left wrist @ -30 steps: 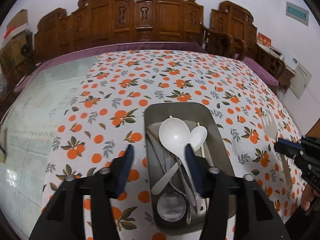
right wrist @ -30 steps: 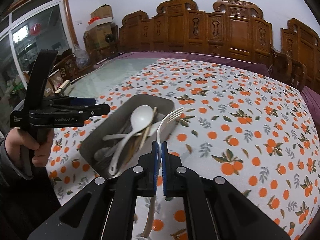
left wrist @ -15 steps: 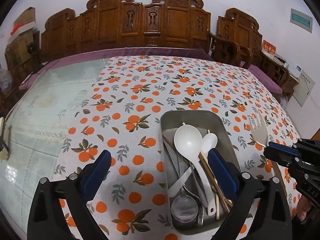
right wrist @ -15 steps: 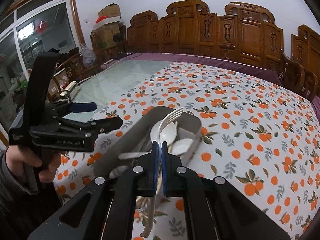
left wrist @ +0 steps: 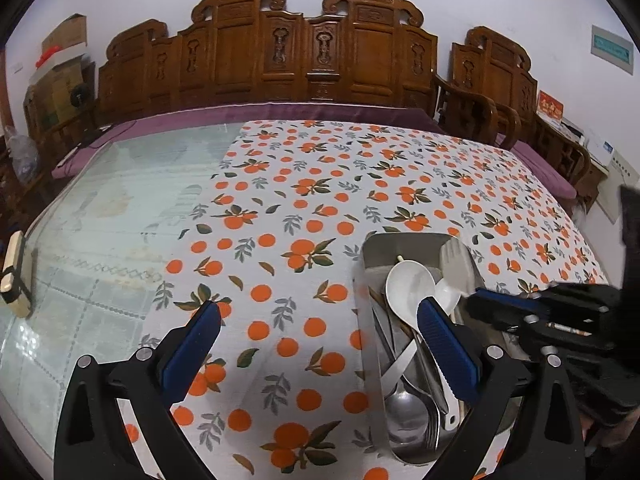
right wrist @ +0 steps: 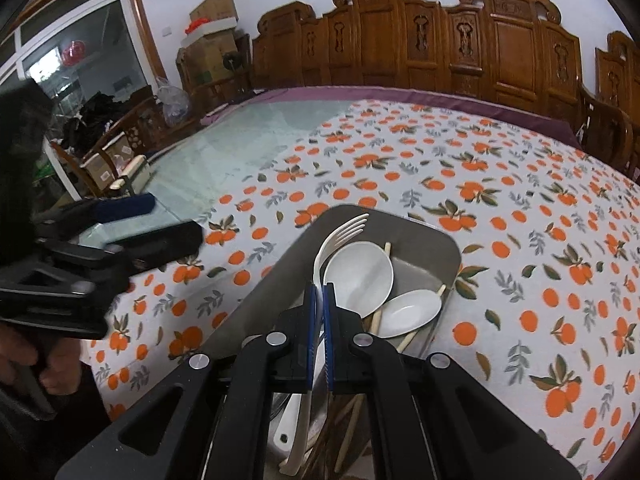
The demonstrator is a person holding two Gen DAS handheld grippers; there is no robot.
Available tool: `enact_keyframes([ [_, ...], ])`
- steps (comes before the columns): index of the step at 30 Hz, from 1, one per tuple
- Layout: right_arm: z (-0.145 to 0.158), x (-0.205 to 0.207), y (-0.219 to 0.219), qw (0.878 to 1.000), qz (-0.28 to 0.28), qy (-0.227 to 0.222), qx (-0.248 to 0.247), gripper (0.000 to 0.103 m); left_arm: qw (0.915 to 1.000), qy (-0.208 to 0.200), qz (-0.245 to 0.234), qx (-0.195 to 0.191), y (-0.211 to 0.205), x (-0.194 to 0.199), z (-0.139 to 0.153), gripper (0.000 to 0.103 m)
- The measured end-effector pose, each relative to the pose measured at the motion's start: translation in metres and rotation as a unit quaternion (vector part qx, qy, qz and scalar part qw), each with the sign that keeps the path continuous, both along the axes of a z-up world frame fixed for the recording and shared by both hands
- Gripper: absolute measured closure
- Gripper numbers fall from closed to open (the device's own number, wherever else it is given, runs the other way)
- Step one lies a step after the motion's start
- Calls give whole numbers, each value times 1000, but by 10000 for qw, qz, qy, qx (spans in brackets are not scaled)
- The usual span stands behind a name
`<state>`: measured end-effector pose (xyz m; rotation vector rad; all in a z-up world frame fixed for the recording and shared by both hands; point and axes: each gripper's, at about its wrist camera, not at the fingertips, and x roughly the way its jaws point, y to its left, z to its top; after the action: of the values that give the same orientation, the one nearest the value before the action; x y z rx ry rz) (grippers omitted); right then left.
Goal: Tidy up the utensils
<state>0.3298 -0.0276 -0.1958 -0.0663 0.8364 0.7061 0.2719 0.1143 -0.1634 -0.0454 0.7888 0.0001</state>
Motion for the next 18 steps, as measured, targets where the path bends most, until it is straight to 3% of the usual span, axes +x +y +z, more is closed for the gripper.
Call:
enact_keyframes([
  [6,-6,5,1,9999,-125,83,-30,96,9999,-60,53,65,2,-5,4,8],
  [11,7,-8,-15,9996,-279,-34,-14,96,9999,-85,-4,147,-6,-12,12,8],
  [16,35,-41,-46,9971,-644,-390,-70,69,9998,-107,-62,145,-19,-28,23,8],
  [18,49,-56,-61,9950,-843,-539,-75,51,9998,-124,-66,141,-26,-35,29,8],
])
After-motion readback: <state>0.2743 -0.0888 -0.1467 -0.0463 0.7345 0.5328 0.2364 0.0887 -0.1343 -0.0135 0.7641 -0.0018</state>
